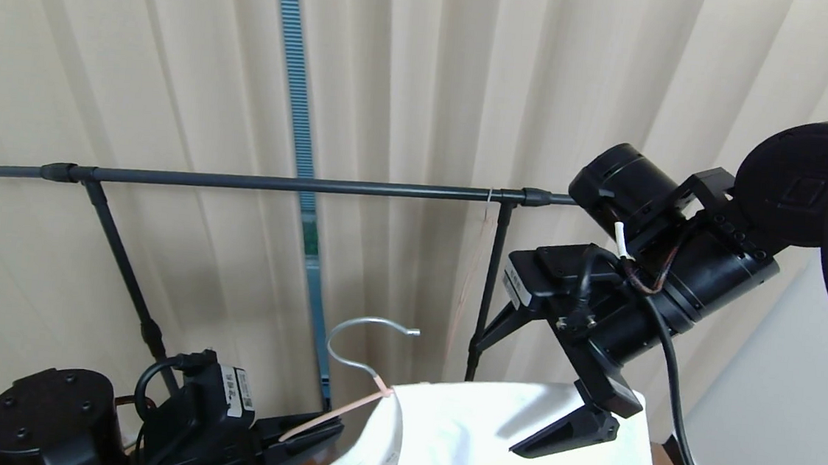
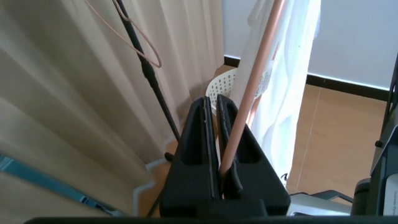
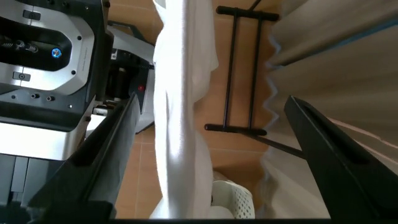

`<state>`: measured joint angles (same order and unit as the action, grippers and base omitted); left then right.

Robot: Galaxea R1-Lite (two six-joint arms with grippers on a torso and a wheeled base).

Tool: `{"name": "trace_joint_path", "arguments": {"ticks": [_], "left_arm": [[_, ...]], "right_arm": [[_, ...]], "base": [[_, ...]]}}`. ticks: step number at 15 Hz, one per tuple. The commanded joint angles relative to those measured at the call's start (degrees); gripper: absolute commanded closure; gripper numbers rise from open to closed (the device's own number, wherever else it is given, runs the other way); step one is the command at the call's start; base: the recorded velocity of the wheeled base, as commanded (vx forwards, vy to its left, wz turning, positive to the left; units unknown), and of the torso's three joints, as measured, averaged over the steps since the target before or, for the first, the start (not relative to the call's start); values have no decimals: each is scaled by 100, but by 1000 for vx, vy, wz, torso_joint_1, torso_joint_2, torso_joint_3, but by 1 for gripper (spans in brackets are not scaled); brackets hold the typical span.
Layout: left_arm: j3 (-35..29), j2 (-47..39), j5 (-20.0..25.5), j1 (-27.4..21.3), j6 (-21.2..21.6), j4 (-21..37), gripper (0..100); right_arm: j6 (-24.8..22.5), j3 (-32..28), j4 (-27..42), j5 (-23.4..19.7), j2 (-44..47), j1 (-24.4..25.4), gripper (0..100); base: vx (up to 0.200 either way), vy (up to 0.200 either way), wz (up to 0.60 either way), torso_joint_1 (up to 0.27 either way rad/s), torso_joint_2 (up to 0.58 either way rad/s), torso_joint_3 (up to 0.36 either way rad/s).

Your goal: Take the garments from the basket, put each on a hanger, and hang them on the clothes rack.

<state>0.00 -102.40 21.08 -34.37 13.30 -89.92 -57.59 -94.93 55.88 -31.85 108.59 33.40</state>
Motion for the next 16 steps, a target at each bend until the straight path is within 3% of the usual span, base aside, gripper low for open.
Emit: {"name": "trace_joint_path", "arguments": {"ticks": [1,15,16], "left_arm": [[0,1,2,9,-12,-8,100],[0,54,2,62,-38,-8,100],[0,54,-7,62,-38,-8,100]], "right_arm": [[28,1,-25,21,21,0,0],[310,9,-288,285,180,8,0],[310,18,-288,285,188,8,100]], "base": [[0,0,0,0,0,0],[0,0,0,0,0,0],[0,0,0,0,0,0]]}}
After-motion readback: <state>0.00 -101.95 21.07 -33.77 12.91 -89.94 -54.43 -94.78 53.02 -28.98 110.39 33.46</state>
